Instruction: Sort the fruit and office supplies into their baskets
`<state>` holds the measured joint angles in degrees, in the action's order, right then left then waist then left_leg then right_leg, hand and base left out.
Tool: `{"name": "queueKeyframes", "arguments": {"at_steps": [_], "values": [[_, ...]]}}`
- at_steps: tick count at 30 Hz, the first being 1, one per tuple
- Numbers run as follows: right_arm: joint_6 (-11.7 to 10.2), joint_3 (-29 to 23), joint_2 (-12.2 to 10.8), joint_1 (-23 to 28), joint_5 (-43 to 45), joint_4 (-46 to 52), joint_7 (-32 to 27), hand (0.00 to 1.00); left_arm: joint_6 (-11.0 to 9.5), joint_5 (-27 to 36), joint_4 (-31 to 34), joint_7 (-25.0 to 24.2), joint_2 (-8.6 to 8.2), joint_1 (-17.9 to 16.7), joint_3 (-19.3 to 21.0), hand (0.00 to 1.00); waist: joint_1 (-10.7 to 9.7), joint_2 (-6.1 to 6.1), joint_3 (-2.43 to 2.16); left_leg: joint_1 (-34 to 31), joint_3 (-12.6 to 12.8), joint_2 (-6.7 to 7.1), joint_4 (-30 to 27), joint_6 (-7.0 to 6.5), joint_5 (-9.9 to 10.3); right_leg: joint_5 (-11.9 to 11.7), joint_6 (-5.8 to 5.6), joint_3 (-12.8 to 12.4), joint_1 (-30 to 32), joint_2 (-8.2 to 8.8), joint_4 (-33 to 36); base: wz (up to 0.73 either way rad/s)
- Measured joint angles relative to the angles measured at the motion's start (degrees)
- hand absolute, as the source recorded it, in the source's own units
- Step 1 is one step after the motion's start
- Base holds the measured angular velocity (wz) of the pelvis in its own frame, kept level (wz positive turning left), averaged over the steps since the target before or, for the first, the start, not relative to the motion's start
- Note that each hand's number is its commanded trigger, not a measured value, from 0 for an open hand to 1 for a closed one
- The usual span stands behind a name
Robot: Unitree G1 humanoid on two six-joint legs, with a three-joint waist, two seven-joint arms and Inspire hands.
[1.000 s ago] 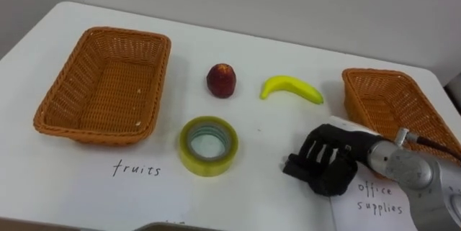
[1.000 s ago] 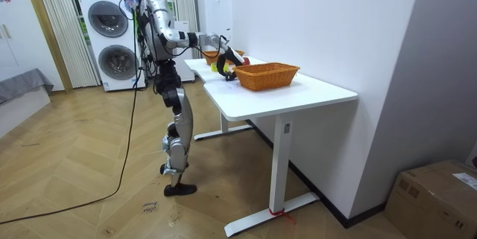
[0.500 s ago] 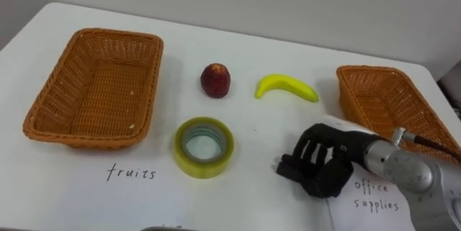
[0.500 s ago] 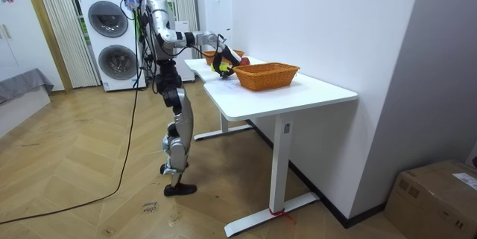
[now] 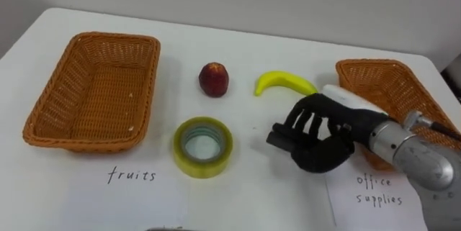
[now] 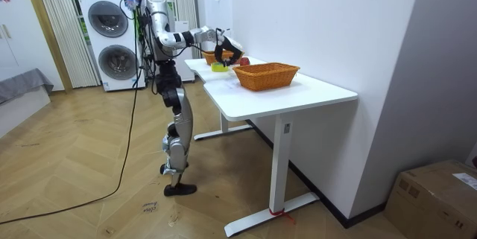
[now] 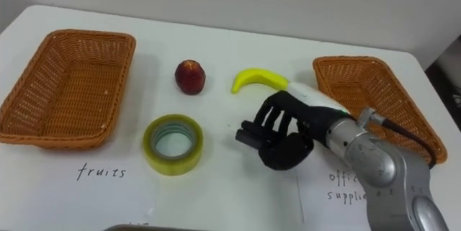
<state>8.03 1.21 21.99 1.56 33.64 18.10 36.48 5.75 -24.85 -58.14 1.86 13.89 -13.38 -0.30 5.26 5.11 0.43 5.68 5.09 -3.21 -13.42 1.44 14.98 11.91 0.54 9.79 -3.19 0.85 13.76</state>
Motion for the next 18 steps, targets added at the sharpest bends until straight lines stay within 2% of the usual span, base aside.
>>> {"name": "queueKeyframes", "arguments": {"at_steps": [3,8,10,14,18], "values": [[-0.24,-0.35,-0.01,-0.02,-1.93,0.82,-2.62,1.00,0.00,-0.05,0.02,0.01,0.00,-0.02,0.02,0.00,-0.31,-0.14,0.00,0.03,0.02,0.00,0.01,0.00,-0.01,0.00,0.00,0.00,-0.36,-0.01,-0.15,0.00],[-0.84,-1.14,0.00,-0.21,-2.40,0.85,-5.18,1.00,-0.08,-0.59,0.19,0.02,-0.01,-0.54,0.31,0.00,-0.34,0.27,-0.15,1.26,0.22,-0.01,0.58,0.00,-0.01,0.00,-0.01,-0.09,-0.76,0.00,-0.18,-0.02],[-1.12,-2.35,-0.01,-0.36,-3.28,0.85,-6.74,1.00,-0.16,-0.62,0.22,0.04,-0.02,-0.67,1.35,0.00,-0.40,0.78,-0.19,1.61,0.42,-0.01,0.78,0.00,-0.01,0.00,-0.02,-0.26,-0.86,-0.01,-0.15,-0.06],[-1.46,-4.91,-0.01,-0.36,-3.57,0.83,-9.01,1.00,-0.43,-0.68,0.21,0.32,0.05,-0.97,2.42,0.00,-0.89,1.56,-0.05,1.68,0.41,-0.01,0.70,0.00,-0.01,0.00,-0.03,-0.27,-1.02,0.02,-0.10,0.00],[-2.85,-6.95,-0.01,-0.36,-4.52,0.83,-13.04,1.00,-1.05,-0.66,0.21,0.39,0.07,-1.57,2.40,0.00,-1.78,2.06,0.16,1.61,0.46,0.00,0.47,-0.01,-0.01,0.00,-0.03,-0.40,-0.99,0.02,-0.05,0.00]]}}
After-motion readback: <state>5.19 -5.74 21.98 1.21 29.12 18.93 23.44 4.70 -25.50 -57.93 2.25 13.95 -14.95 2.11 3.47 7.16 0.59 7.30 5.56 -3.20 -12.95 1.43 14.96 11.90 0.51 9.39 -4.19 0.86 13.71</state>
